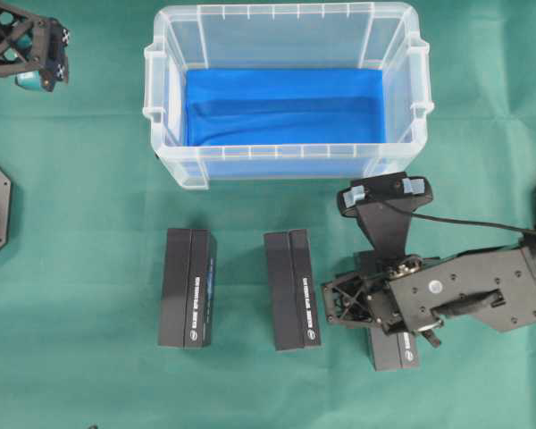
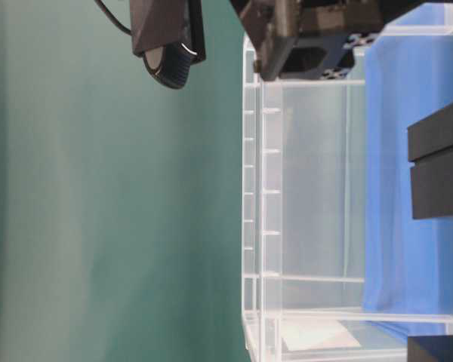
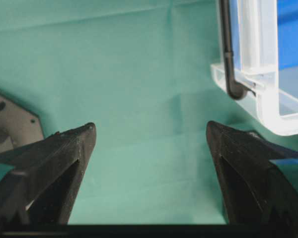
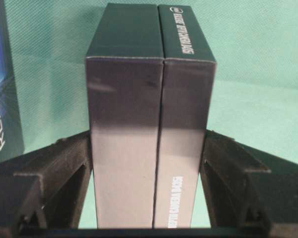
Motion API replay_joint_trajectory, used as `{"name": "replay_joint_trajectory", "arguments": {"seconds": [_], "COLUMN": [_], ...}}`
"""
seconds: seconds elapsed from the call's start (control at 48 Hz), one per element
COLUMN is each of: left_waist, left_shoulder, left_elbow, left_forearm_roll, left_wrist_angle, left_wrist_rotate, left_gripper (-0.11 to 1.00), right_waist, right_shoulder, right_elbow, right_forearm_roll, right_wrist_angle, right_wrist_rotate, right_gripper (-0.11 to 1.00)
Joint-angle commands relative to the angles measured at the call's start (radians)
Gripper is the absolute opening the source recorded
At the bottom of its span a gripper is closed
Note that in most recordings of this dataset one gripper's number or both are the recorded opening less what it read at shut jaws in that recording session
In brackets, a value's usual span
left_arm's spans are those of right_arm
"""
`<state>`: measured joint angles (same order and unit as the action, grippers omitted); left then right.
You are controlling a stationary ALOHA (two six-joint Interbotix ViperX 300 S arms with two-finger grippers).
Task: Take out the box from the case.
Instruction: 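Carry the boxes forward and lower them right of the middle pair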
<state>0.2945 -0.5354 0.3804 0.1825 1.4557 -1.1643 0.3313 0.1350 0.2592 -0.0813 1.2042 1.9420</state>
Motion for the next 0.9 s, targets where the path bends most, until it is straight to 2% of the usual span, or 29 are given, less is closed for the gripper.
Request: {"name": "replay_joint_trajectory", "arguments": {"seconds": [0.0, 0.292, 0.396, 0.458, 0.604, 0.875], "left_waist": [0.003, 0.002, 0.002, 0.002, 0.002, -0.002], "left_shoulder": [-0.008, -0.008, -0.008, -0.008, -0.008, -0.008], "left_elbow": [-0.012, -0.012, -0.012, -0.014, -0.014, -0.012], "left_forearm_roll": [0.003, 0.003, 0.003, 0.003, 0.003, 0.003], "left_wrist_angle": [-0.003, -0.005, -0.003, -0.003, -0.005, -0.008], "left_wrist_rotate": [0.000, 0.000, 0.000, 0.002, 0.000, 0.000], "left_gripper": [0.90, 0.90, 0.90, 0.90, 0.90, 0.90], "right_waist": [0.003, 0.003, 0.002, 0.002, 0.002, 0.000], "right_shoulder": [-0.023, -0.032, -0.034, -0.037, -0.044, -0.051], "right_elbow": [-0.006, -0.008, -0.023, -0.035, -0.052, -0.054], "right_forearm_roll": [0.000, -0.003, -0.018, -0.034, -0.061, -0.061], "right_wrist_angle": [-0.015, 0.008, 0.060, 0.091, 0.123, 0.120], "right_wrist_rotate": [0.000, 0.012, 0.012, 0.012, 0.012, 0.012], "right_gripper": [0.67, 0.67, 0.88, 0.94, 0.90, 0.90]}}
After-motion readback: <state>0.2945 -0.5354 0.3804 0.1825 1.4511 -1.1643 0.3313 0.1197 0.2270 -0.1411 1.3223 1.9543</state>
